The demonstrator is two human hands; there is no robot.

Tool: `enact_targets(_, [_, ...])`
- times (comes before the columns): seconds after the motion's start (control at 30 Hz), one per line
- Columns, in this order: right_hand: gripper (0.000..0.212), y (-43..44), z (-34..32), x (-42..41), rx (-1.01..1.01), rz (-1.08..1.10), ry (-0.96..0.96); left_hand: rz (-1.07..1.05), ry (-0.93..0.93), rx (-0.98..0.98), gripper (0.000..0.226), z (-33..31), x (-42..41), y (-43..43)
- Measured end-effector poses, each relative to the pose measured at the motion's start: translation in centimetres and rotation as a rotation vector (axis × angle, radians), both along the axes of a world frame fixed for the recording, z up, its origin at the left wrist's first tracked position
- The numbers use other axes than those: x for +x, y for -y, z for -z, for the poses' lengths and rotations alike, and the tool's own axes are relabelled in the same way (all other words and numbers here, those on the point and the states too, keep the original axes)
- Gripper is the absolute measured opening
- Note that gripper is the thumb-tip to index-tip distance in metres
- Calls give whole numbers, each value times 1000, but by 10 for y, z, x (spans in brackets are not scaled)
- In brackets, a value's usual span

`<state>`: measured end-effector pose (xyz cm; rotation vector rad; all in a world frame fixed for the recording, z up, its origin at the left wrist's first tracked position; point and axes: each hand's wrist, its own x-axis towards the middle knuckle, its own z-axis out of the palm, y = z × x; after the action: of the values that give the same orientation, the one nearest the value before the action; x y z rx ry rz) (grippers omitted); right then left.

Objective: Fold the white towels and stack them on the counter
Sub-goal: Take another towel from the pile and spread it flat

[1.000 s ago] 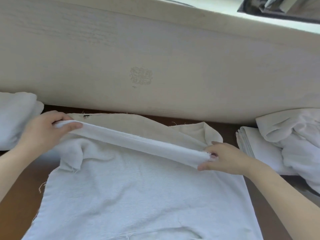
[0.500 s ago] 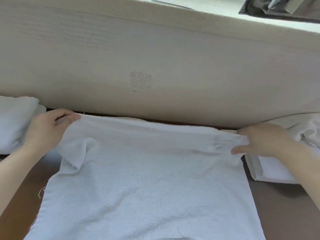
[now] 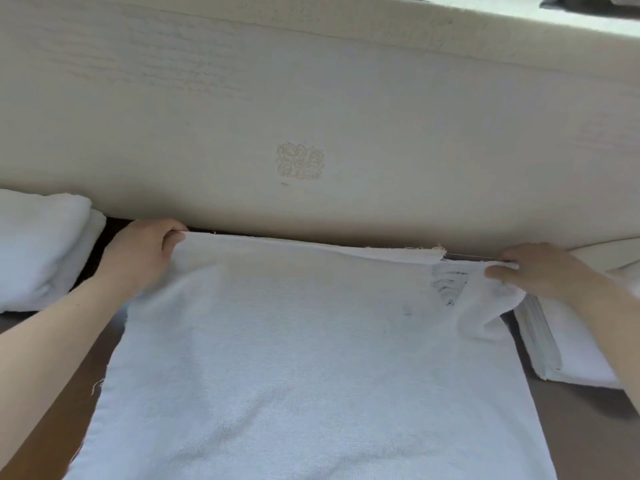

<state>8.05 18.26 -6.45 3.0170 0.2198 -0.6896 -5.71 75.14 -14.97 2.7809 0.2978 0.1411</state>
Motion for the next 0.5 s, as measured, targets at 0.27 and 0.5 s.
enact_targets(0.27, [21, 10, 17, -11, -30, 15, 6, -104, -151, -96, 12, 14, -7, -10])
enact_targets(0.5, [8, 22, 4, -25, 142, 93, 174, -283, -15, -607, 9, 10, -10, -30])
